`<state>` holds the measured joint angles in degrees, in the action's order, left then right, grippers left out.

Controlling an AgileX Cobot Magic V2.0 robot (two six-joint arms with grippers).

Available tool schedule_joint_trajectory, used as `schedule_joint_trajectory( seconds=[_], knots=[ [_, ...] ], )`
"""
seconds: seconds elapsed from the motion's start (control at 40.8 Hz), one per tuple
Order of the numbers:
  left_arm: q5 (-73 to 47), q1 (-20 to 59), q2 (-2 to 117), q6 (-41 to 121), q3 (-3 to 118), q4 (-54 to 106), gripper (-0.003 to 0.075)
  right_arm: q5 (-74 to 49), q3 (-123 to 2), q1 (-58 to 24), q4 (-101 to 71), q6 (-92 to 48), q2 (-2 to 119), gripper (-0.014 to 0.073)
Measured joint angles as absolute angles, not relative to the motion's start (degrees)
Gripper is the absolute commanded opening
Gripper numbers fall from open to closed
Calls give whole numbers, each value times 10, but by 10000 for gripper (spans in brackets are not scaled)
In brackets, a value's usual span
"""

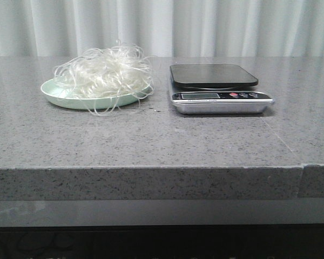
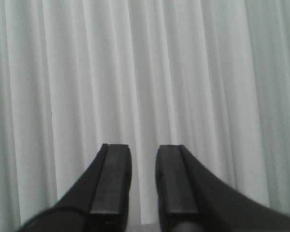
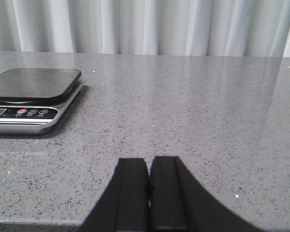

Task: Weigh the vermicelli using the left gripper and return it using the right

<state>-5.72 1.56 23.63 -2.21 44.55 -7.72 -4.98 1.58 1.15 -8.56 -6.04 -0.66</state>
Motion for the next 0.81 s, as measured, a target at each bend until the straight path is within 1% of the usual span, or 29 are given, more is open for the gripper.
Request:
schedule_joint_trajectory(
  seconds=[0.098, 0.221, 0.343, 0.466, 0.589, 0.687, 0.81],
  knots=[
    [-78, 16, 281, -22, 475, -49, 475, -50, 16, 12, -86, -60, -7, 160],
    [-99, 50, 330, -22, 502, -37, 495, -50, 16, 12, -86, -60, -7, 160],
    [-148, 135, 392, -22, 538, -35, 495, -50, 16, 12, -86, -60, -7, 160],
    [-234, 240, 471, -22, 597, -34, 496, -50, 16, 12, -86, -60, -7, 160],
    [-326, 298, 563, -22, 660, -33, 496, -50, 16, 12, -86, -60, -7, 160],
    [-380, 309, 635, -22, 711, -29, 505, -50, 16, 12, -86, -60, -7, 160],
    [-415, 302, 708, -22, 750, -26, 554, -49, 16, 12, -86, -60, -7, 160]
  ],
)
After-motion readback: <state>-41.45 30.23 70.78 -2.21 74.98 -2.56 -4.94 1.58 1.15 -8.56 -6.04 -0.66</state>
